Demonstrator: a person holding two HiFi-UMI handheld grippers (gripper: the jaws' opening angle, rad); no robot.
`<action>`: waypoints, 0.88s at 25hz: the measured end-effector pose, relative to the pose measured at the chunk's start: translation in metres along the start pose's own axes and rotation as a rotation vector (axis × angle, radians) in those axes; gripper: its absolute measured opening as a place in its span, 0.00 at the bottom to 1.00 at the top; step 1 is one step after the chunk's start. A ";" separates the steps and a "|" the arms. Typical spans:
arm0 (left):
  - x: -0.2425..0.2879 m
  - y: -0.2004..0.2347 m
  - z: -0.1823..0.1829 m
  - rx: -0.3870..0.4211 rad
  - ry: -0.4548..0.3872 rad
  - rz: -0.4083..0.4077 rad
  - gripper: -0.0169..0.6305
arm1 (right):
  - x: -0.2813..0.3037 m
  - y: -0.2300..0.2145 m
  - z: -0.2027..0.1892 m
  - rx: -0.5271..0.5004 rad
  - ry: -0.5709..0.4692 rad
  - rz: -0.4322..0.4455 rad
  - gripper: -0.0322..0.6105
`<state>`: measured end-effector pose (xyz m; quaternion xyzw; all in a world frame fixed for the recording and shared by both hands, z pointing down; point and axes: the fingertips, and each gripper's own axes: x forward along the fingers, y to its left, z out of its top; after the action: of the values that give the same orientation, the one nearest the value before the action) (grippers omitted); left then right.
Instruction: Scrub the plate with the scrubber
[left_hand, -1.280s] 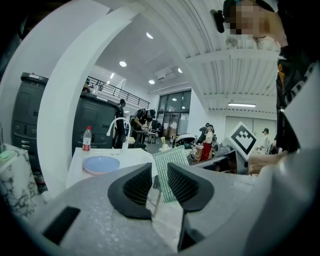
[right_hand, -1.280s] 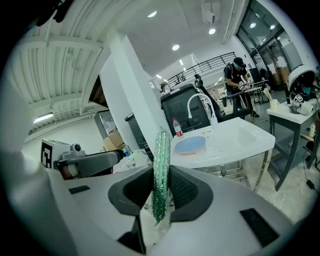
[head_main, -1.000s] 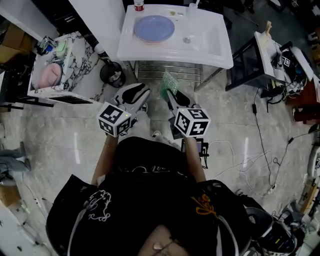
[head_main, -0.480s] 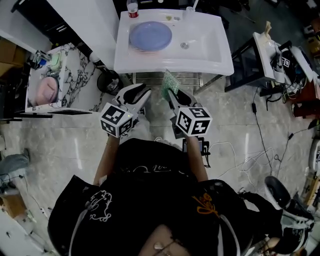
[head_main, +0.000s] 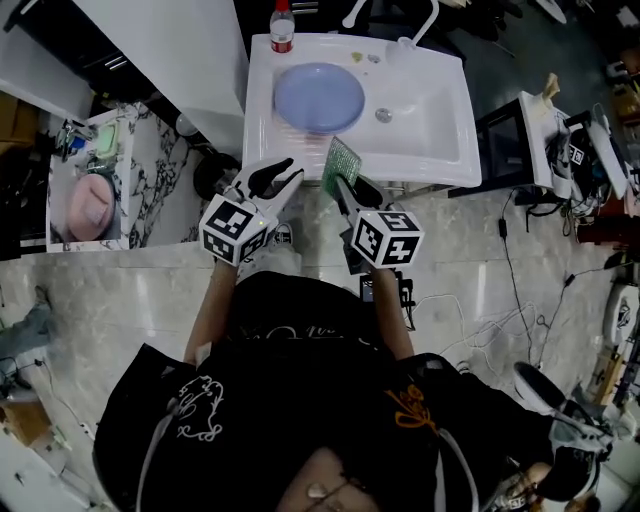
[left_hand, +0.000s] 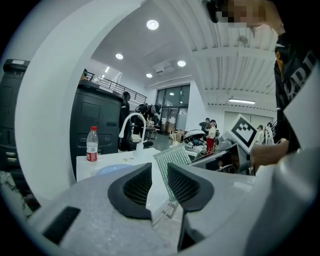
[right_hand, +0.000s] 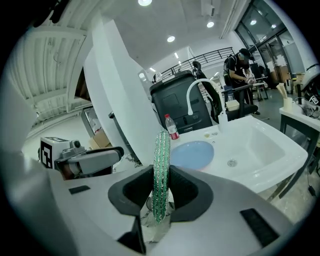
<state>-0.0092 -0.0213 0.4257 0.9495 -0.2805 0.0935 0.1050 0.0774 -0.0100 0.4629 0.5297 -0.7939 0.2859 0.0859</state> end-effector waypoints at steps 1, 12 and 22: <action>0.002 0.011 0.001 0.000 0.003 -0.003 0.18 | 0.010 0.001 0.004 0.000 0.005 -0.003 0.20; 0.020 0.102 0.000 -0.003 0.036 -0.062 0.18 | 0.092 0.001 0.032 0.026 0.019 -0.067 0.20; 0.028 0.113 -0.012 -0.026 0.067 -0.106 0.18 | 0.104 -0.013 0.045 0.006 0.032 -0.124 0.20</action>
<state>-0.0505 -0.1253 0.4605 0.9580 -0.2273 0.1157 0.1313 0.0522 -0.1206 0.4762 0.5733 -0.7574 0.2907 0.1146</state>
